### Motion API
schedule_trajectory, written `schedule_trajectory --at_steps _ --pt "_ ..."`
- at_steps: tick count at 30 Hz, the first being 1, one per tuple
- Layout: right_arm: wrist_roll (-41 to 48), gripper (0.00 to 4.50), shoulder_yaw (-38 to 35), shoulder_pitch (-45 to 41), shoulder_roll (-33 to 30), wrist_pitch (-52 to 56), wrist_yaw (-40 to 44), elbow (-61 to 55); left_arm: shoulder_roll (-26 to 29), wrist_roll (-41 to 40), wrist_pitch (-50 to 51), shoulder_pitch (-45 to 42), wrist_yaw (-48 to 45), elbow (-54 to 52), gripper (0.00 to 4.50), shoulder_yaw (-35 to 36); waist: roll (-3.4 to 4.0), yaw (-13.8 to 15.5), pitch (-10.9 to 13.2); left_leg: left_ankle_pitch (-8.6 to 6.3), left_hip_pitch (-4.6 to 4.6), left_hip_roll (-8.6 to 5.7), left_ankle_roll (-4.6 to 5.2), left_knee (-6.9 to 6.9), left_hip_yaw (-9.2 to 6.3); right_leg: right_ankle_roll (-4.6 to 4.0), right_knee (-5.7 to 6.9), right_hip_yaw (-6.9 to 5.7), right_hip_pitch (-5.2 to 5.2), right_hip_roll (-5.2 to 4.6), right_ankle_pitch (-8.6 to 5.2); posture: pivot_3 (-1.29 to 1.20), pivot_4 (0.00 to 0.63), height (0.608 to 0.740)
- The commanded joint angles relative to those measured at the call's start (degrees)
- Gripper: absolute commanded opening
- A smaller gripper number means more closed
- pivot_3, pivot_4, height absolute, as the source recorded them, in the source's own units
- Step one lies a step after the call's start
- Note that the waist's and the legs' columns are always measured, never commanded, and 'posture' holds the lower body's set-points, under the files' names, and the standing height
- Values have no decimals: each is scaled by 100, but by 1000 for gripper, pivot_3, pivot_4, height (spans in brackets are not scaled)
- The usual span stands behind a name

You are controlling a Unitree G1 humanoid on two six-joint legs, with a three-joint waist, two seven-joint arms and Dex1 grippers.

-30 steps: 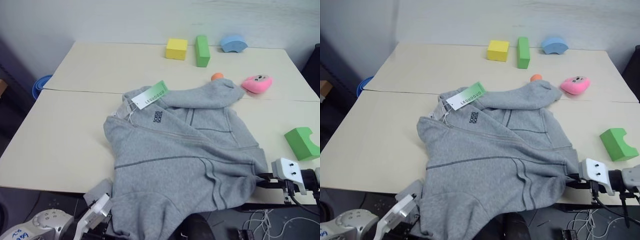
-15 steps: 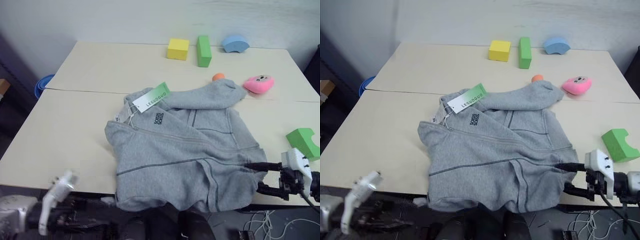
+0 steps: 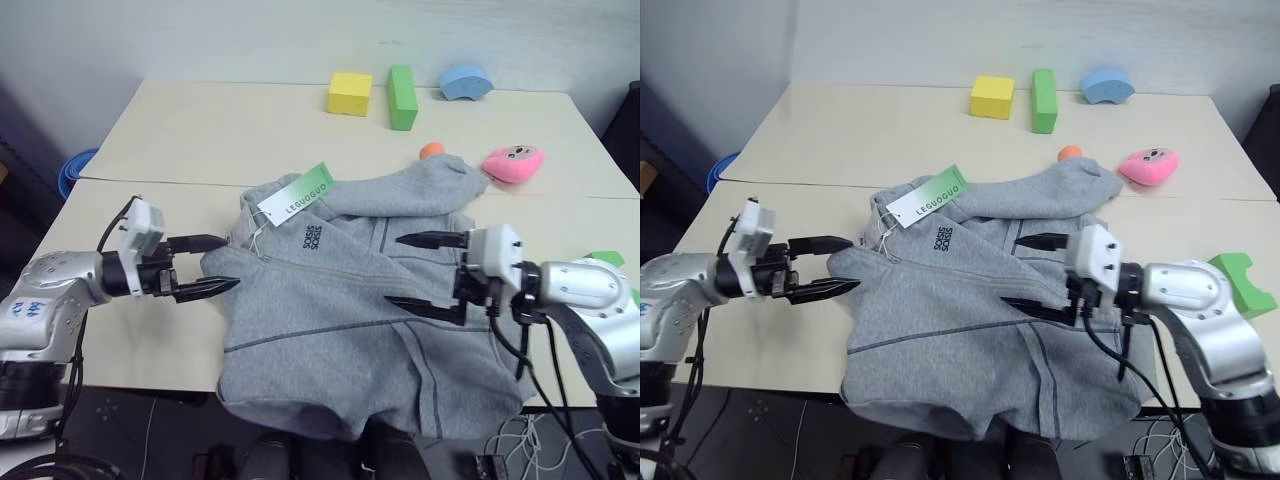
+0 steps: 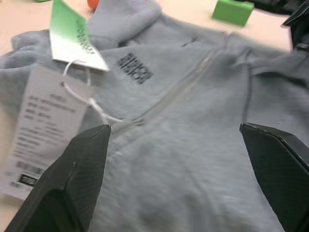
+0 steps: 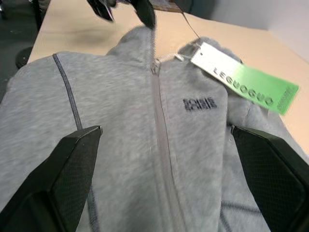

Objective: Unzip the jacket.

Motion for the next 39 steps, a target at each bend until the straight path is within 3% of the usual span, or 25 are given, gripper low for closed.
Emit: schedule_trajectory --at_steps 1,5,7,16,23,34,39 --pt "-337 4475 387 -440 317 -231 -182 30 -177 314 -474 -188 39 310 4500 -31 -2 -2 1 0 -1 1 0 2 0 0 0 0 0 0 0 0 150 740" --pt "-1176 4475 949 -910 852 -572 -620 613 -552 554 -649 -292 553 611 4500 51 -9 -77 -3 3 2 9 5 9 6 8 2 10 3 0 4 0 150 740" --pt "-1154 4475 916 -912 1058 -544 -737 688 -677 269 -9 -381 861 541 4500 223 -10 -74 -2 6 1 11 6 11 0 9 7 8 3 -2 5 0 150 740" --pt "-575 4475 245 261 955 -713 -483 363 -880 -667 2189 -787 1099 316 4500 361 -21 -79 -4 6 -14 -4 17 16 -22 15 6 1 5 -16 8 0 150 740" --pt "-579 4475 -224 1153 878 -1016 -505 332 -1236 -599 2320 -1185 1152 661 4500 225 -22 -101 -5 8 -4 -4 18 18 -25 19 4 4 19 -16 10 0 150 740" --pt "-620 4475 -341 1401 862 -1159 -635 283 -1638 -191 2172 -1603 1168 1236 4500 -200 -25 -56 -4 11 5 -4 13 14 -15 19 4 7 19 -12 10 0 150 740" --pt "-634 4500 -330 1476 892 -1138 -730 210 -1930 -326 2159 -1755 1211 1314 3352 -75 -25 -35 -4 11 5 -4 13 15 -14 19 4 8 19 -12 10 0 150 740"
